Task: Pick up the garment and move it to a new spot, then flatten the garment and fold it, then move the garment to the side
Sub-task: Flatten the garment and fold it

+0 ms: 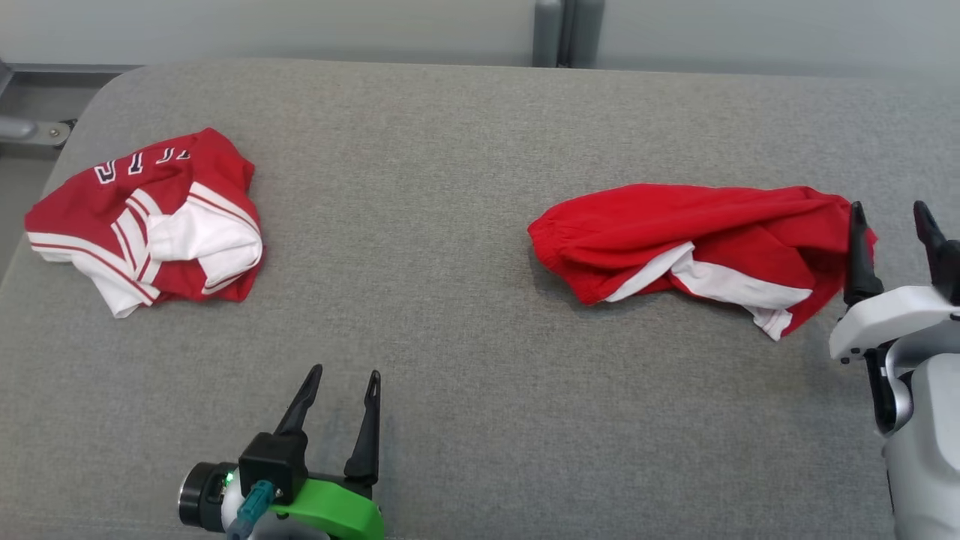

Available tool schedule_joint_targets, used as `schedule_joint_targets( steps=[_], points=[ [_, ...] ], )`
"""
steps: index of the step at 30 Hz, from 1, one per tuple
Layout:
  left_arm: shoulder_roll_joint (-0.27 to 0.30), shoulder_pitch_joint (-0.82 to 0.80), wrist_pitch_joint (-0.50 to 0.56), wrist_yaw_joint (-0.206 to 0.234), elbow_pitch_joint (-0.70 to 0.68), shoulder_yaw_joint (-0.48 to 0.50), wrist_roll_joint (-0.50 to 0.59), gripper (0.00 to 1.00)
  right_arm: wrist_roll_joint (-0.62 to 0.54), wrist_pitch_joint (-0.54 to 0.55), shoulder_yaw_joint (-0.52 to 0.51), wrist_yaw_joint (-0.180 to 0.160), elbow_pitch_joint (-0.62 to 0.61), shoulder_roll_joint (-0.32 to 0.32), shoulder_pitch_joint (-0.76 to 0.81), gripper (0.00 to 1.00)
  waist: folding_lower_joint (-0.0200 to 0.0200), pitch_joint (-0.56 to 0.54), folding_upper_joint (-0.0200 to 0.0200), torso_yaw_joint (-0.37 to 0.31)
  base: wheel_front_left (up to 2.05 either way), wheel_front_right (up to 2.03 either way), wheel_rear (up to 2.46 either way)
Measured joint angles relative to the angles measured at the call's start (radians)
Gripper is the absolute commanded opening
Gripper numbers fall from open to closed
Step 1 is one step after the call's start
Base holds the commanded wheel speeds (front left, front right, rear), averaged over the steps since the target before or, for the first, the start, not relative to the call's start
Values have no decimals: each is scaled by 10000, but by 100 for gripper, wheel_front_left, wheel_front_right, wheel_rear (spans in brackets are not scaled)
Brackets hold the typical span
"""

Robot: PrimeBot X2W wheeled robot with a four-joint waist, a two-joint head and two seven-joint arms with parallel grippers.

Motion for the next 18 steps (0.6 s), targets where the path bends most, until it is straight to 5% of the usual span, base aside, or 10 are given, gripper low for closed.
schedule_joint_targets(
  steps=[18],
  points=[
    [-19,-2155,0,-803,1522,-1958,-1407,100,301,0,2243,0,-1250,953,920,100,0,600,0,-2332,0,0,0]
  ],
)
